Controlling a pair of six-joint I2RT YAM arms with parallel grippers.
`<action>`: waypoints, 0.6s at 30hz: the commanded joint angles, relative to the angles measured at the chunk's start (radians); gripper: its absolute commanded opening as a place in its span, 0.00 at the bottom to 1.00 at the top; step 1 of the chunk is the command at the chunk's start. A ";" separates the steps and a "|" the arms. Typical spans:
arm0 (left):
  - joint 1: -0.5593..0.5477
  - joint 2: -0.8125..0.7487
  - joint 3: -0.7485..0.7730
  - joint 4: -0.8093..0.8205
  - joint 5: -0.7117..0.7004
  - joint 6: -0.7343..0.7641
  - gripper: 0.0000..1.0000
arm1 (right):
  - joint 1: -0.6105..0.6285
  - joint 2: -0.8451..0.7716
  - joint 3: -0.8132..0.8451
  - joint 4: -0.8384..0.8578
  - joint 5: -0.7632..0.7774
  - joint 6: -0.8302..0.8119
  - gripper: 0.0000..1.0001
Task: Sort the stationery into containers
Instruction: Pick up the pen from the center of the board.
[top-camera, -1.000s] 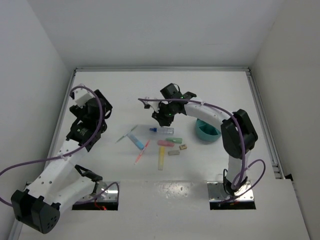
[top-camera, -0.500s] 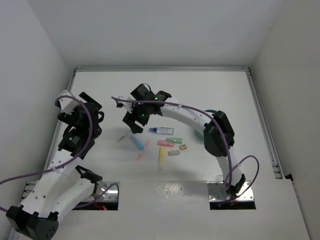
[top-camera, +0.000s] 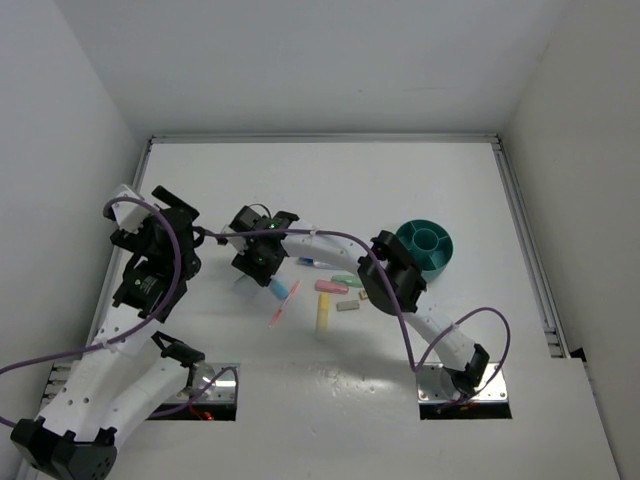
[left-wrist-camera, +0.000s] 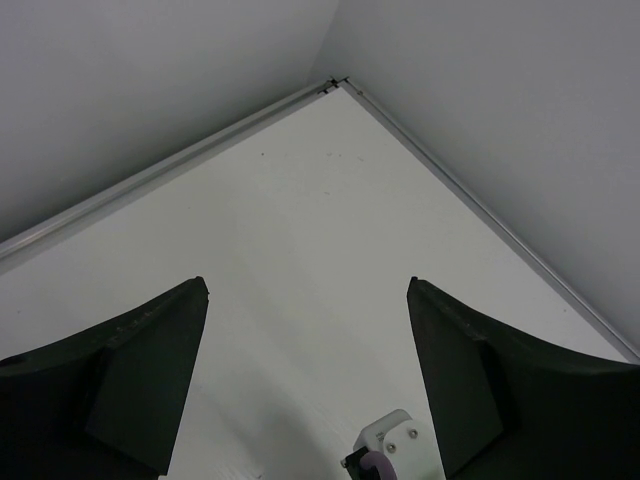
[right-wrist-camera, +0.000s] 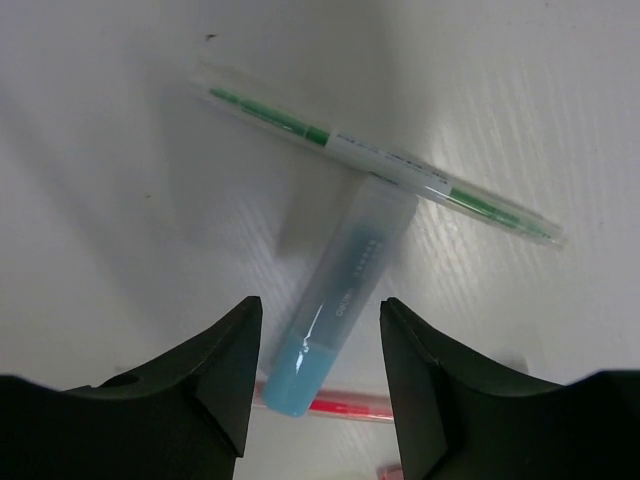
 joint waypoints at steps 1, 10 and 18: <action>0.008 -0.011 -0.005 0.014 -0.016 -0.009 0.87 | -0.001 0.002 0.039 0.026 0.074 0.036 0.51; 0.008 -0.020 -0.005 0.014 0.002 -0.009 0.87 | -0.001 0.077 0.068 0.007 0.036 0.046 0.51; 0.008 -0.020 -0.005 0.014 0.002 -0.009 0.87 | -0.019 0.105 0.086 0.007 0.016 0.064 0.43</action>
